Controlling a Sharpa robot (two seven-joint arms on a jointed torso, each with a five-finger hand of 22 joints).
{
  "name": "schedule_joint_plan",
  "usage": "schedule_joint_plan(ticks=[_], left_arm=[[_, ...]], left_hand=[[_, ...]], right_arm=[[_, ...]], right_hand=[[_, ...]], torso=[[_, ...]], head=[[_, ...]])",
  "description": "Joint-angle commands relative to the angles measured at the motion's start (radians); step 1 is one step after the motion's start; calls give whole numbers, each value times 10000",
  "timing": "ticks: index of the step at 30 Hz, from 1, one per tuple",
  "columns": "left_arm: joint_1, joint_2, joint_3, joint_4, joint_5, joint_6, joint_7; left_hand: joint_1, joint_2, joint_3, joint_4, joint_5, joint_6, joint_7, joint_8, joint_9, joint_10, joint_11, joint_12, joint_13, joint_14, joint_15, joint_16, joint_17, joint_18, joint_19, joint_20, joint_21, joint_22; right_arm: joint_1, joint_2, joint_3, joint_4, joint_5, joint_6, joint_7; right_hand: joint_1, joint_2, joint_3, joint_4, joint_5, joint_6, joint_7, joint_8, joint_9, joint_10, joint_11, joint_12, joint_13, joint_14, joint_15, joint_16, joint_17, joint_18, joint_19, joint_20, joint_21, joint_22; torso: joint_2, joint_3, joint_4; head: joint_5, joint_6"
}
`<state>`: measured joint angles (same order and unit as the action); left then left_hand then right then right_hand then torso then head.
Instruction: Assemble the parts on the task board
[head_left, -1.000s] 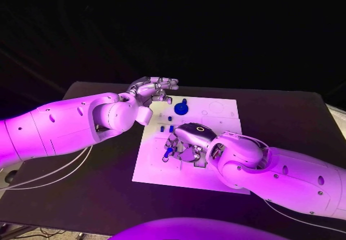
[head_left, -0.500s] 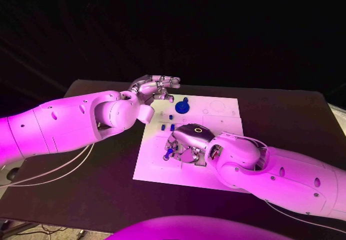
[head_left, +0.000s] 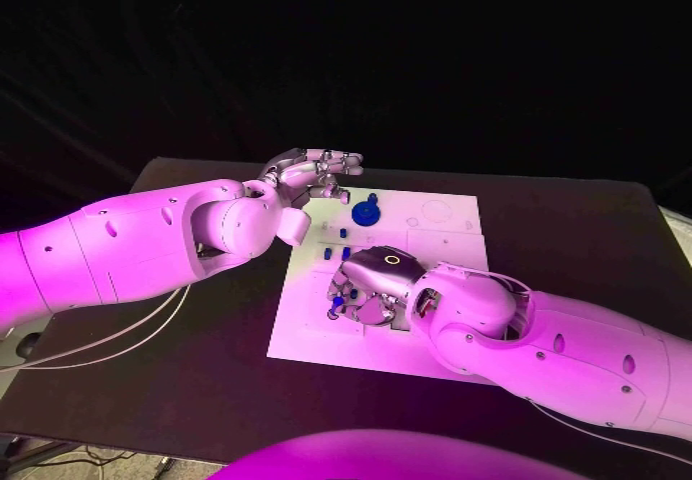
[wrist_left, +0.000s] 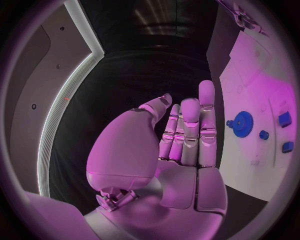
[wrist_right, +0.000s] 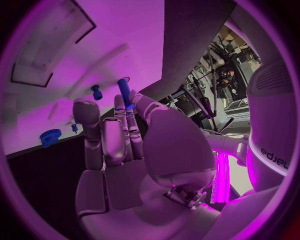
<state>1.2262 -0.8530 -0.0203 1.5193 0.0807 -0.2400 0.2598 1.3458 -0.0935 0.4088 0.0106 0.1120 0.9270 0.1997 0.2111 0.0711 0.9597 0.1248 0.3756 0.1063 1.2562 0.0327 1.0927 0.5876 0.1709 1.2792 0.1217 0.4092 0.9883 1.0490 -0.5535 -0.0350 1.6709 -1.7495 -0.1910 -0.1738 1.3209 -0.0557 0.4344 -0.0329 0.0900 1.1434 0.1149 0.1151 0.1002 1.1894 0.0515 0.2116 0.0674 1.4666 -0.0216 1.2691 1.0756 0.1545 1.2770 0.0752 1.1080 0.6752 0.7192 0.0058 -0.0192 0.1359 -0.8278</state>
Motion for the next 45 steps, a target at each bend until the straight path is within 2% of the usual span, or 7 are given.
schedule_joint_plan(ticks=[1, 22, 35, 38, 40, 43, 45], left_arm=[[6, 22, 7, 14, -16, 167, 46], [6, 51, 7, -84, -16, 199, 8], [6, 61, 7, -79, -16, 193, 8], [6, 61, 7, -75, -16, 188, 6], [6, 58, 7, -74, -16, 184, 3], [6, 50, 7, -73, -16, 178, -1], [6, 49, 7, -74, -16, 177, -2]], left_hand=[[4, 52, -66, -17, -1, -64, 9, 67, 16, -74, 5, 32, -13, -59, 2, 51, -13, 91, -12, 52, -70, -9], [15, 65, -66, -23, 4, -70, 6, 97, 19, -80, 3, 65, -12, -69, 1, 51, -32, 93, -12, 53, -73, -14], [26, 67, -66, -31, 6, -77, 6, 109, 20, -89, 2, 77, -12, -71, -1, 54, -36, 94, -12, 52, -74, -17], [33, 68, -65, -36, 8, -82, 5, 117, 20, -94, 1, 85, -13, -73, -1, 56, -38, 95, -12, 52, -75, -18], [33, 68, -65, -36, 8, -82, 5, 117, 20, -94, 1, 85, -13, -73, -1, 56, -38, 95, -12, 52, -75, -18], [33, 68, -65, -36, 8, -82, 5, 117, 20, -94, 1, 85, -13, -73, -1, 56, -38, 95, -12, 52, -75, -18], [33, 68, -65, -36, 8, -82, 5, 117, 20, -94, 1, 85, -13, -73, -1, 56, -38, 95, -12, 52, -75, -18]], right_arm=[[-66, 11, -58, -62, -224, 439, -75], [-127, 89, -85, 116, -581, 333, -123], [-149, 284, -135, -171, -1169, 672, -418], [-182, 375, -173, -275, -1225, 687, -481], [-202, 391, -185, -302, -1240, 510, -533], [-241, 363, -195, -283, -1307, -19, -668], [-266, 325, -198, -250, -1357, -357, -735]], right_hand=[[-1, 45, 28, 20, -13, 61, 18, 40, 12, 9, 18, -36, -9, 338, -80, 50, 6, -58, 60, 1, 35, 8], [6, 57, 38, 18, -13, 66, 17, 42, 14, 12, 17, -47, -10, 339, -80, 59, 17, -60, 63, 2, 44, 23], [-76, -37, 38, 34, -119, -108, 108, -68, -11, -211, 115, -295, -42, 314, -10, 47, -40, -62, 14, 45, 28, -27], [-277, -285, -57, 115, -134, -669, 351, -395, -144, -774, 321, -639, -63, 272, 175, -8, -150, -50, -93, 152, -68, -195], [-364, -455, -170, 139, -79, -1157, 430, -555, -262, -1211, 436, -816, -58, 254, 273, -10, -174, -17, -205, 240, -193, -403], [-445, -747, -629, 150, -107, -2346, 503, -535, -358, -2138, 568, -1036, -19, 83, 339, -266, -578, 88, -520, 376, -614, -1080], [-415, -840, -861, 141, -96, -2518, 470, -526, -347, -2370, 593, -1003, -4, 25, 380, -334, -695, 136, -599, 399, -749, -1283]], torso=[[4, -3, 10], [0, -6, 6], [-3, -2, 12], [13, 3, 21], [9, 7, 9], [0, 5, -7], [0, 5, -7]], head=[[1, -25], [16, -13], [1, 42], [21, 38], [34, 23], [33, 25], [33, 25]])
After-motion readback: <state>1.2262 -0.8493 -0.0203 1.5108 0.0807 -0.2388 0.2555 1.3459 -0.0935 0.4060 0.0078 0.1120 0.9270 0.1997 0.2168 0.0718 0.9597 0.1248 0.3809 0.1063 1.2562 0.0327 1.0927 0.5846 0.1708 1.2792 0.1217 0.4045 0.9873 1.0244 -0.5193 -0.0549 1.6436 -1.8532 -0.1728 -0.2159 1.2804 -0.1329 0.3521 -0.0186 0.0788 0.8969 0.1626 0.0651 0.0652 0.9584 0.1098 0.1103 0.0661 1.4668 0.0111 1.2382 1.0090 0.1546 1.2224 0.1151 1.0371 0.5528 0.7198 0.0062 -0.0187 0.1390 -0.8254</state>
